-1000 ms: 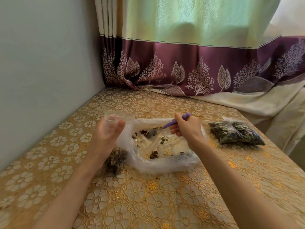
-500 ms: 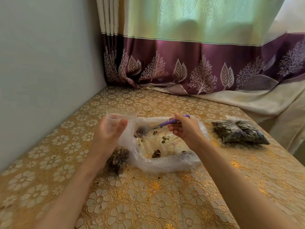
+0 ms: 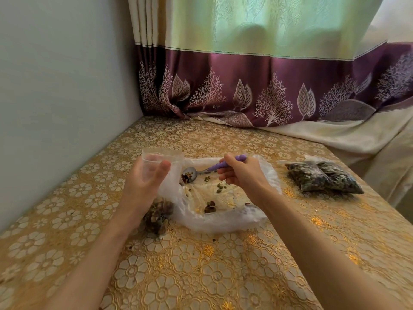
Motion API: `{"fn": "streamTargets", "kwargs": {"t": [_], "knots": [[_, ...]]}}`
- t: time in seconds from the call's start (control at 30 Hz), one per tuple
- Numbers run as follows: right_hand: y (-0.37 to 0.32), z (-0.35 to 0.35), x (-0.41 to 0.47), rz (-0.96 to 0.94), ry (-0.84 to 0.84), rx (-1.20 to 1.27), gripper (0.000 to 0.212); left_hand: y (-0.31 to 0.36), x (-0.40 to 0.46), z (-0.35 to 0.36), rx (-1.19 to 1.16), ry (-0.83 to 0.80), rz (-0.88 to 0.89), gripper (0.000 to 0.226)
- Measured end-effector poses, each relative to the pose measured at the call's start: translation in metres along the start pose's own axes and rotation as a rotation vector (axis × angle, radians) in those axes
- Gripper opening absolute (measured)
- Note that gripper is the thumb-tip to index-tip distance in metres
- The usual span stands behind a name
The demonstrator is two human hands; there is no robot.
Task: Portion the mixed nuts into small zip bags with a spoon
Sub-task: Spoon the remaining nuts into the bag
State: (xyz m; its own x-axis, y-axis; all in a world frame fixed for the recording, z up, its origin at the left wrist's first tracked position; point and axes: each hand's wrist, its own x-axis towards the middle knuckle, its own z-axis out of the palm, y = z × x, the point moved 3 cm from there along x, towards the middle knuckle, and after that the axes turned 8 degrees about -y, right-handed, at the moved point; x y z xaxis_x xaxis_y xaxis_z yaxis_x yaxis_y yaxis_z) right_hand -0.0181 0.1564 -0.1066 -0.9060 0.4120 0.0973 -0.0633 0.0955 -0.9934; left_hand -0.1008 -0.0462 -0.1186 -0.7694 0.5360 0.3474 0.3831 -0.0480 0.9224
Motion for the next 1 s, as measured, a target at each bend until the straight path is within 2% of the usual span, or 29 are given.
{"fn": "streamTargets", "kwargs": {"t": [0.1,0.23,0.43,0.6,0.87,1.0], "knots": [[0.005,0.004,0.001,0.043,-0.051,0.073,0.051,0.0,-0.001,-0.001,-0.004,0.005,-0.001,0.083],[0.012,0.0,0.003,0.074,-0.065,0.204,0.037,0.002,0.0,-0.001,-0.02,0.007,0.007,0.085],[0.013,0.004,0.003,-0.011,-0.143,0.156,0.047,0.002,0.002,-0.003,-0.053,0.041,0.032,0.083],[0.013,0.012,0.007,-0.012,-0.177,0.132,0.03,0.001,0.002,-0.003,-0.069,0.052,0.039,0.082],[0.023,0.014,0.011,0.136,-0.226,0.16,0.043,0.001,0.002,-0.002,-0.072,0.046,0.057,0.083],[0.027,0.024,0.013,0.258,-0.192,0.287,0.046,0.002,0.003,-0.003,-0.089,0.037,0.06,0.084]]}}
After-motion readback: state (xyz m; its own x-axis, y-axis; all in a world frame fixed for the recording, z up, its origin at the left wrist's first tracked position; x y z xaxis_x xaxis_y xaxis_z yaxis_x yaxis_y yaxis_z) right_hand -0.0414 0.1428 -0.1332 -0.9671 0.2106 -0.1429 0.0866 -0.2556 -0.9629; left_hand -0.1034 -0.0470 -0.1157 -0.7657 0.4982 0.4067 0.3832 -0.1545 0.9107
